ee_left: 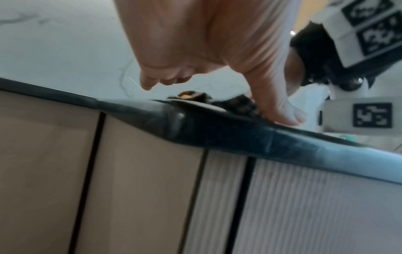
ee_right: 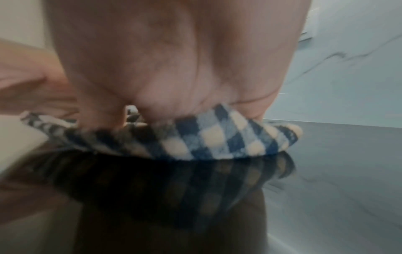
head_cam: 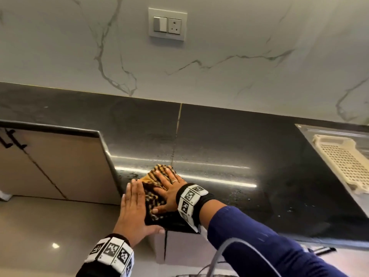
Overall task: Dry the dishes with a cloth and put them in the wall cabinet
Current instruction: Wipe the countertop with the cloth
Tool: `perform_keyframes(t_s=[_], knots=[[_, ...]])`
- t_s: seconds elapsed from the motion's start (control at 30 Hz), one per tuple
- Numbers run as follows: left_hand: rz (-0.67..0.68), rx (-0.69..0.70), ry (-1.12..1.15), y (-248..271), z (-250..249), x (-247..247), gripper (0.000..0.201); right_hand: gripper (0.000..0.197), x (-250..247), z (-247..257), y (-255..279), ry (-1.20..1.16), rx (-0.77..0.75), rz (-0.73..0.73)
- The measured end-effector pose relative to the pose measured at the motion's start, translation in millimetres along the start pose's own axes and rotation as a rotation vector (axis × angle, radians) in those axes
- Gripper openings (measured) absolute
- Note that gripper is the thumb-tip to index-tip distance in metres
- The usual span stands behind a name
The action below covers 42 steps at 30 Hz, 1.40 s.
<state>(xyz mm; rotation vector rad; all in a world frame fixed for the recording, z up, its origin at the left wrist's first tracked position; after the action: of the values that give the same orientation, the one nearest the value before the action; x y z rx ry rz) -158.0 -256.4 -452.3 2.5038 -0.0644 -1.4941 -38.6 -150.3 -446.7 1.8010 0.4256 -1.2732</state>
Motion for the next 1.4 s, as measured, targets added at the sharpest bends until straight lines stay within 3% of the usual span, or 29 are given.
perform_keyframes(t_s=[0.2, 0.3, 0.33, 0.4, 0.53, 0.77, 0.9, 1.0, 1.03, 1.13, 1.2, 1.4], knots=[[0.077, -0.079, -0.085, -13.1, -17.5, 16.8, 0.159, 0.094, 72.9, -134.1, 120.2, -0.187, 0.352, 0.090], [0.110, -0.119, -0.101, -19.8, -18.9, 20.6, 0.165, 0.140, 111.0, -203.2, 193.7, -0.247, 0.580, 0.157], [0.119, -0.133, -0.102, -20.1, -15.8, 21.6, 0.167, 0.141, 123.8, -224.0, 215.5, -0.270, 0.661, 0.170], [0.117, -0.138, -0.082, -21.9, -11.0, 28.1, 0.168, 0.117, 148.1, -258.8, 259.8, -0.331, 0.816, 0.189], [0.099, -0.131, -0.060, -22.7, -4.2, 44.0, 0.156, 0.092, 187.1, -286.6, 318.6, -0.426, 0.990, 0.176], [0.068, -0.088, -0.082, -10.5, -25.4, 22.9, 0.162, 0.078, 194.0, -220.5, 316.3, -0.525, 1.170, 0.067], [0.027, 0.026, -0.035, -8.8, -17.9, 24.0, 0.149, 0.080, 157.9, -147.1, 270.0, -0.497, 1.075, -0.015], [-0.061, 0.121, 0.201, -4.0, -8.5, 22.4, 0.139, 0.116, 126.7, -86.4, 219.0, -0.484, 0.858, -0.084], [-0.093, 0.134, 0.301, -1.6, -4.9, 20.4, 0.133, 0.118, 117.2, -65.1, 199.4, -0.475, 0.777, -0.098], [-0.208, 0.114, 0.475, 8.0, 8.6, 10.9, 0.118, 0.088, 86.4, -6.4, 140.7, -0.351, 0.593, -0.183], [-0.264, 0.067, 0.539, 14.1, 18.5, 7.1, 0.122, 0.071, 64.4, 22.5, 106.7, -0.278, 0.456, -0.257], [-0.325, -0.046, 0.600, 35.8, 53.0, 3.7, 0.138, 0.052, 32.6, 75.2, 45.7, -0.270, 0.132, -0.275]])
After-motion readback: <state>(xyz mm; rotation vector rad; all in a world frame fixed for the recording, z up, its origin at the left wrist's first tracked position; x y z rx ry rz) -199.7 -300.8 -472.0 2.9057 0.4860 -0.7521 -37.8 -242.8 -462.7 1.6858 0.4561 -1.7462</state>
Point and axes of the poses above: each hand's wrist, its own y-axis away from the middle knuckle, its own x-axis out of the palm, z = x × y, the point moved 1 cm from there along -y, towards the middle knuckle, and after that the axes turned 3 degrees about y, right-handed, at the moved point
